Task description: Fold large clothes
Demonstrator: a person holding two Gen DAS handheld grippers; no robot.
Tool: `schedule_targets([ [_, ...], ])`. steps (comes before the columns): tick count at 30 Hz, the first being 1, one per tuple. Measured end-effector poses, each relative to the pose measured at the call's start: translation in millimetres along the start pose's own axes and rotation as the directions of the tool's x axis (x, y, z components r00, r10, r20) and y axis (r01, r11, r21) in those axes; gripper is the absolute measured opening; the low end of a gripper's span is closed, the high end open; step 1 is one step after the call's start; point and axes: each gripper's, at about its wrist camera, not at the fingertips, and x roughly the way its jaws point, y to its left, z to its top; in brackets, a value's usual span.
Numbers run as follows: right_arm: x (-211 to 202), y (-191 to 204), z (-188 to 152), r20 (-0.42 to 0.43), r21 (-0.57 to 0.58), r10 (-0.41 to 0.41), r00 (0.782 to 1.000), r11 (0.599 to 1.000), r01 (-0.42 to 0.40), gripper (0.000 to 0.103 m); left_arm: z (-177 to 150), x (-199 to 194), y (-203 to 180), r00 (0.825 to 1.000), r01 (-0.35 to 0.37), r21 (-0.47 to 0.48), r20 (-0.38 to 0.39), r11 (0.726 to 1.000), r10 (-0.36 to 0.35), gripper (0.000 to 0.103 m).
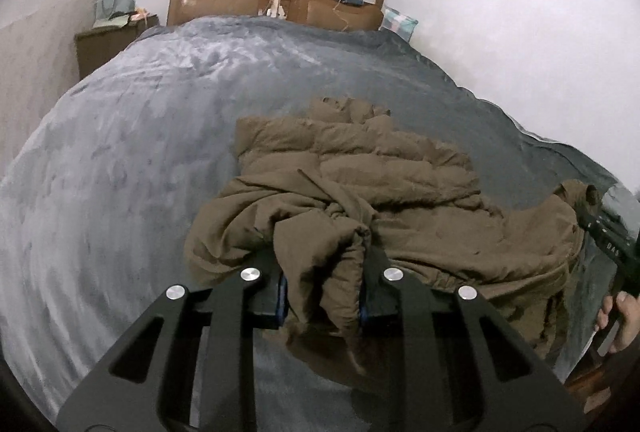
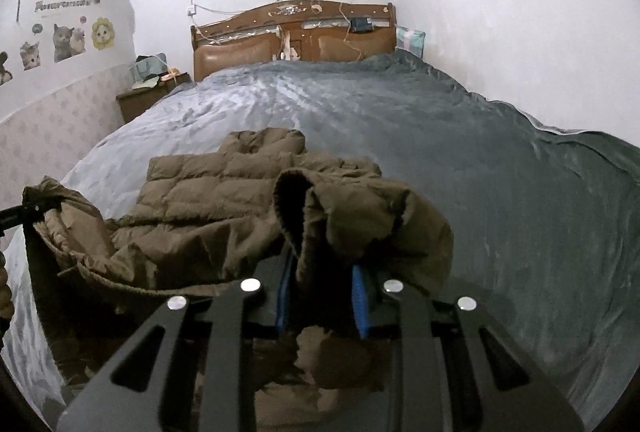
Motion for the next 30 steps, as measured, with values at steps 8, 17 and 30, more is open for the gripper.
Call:
schedule_targets([
  [8, 8, -3, 34, -0.012, 0.03, -0.024, 1.0, 0.999, 0.024, 0.025, 41, 8, -3, 1.0, 0.024, 0.04, -0.002, 0.999, -0.024, 0.023],
  [17, 52, -18, 76, -0.037, 0.031, 0.004, 0.999, 1.0, -0.003, 0.024, 82, 40, -9, 1.0, 0.007, 0.061, -0.023, 0.998, -0.006, 0.023],
  [30, 172, -38, 152, -0.062, 0.117, 0.112, 0.992, 0.988, -0.104, 0.024, 163, 120, 15, 0.996, -0.031, 0.027, -0.082, 0.999, 0.033, 0.027],
])
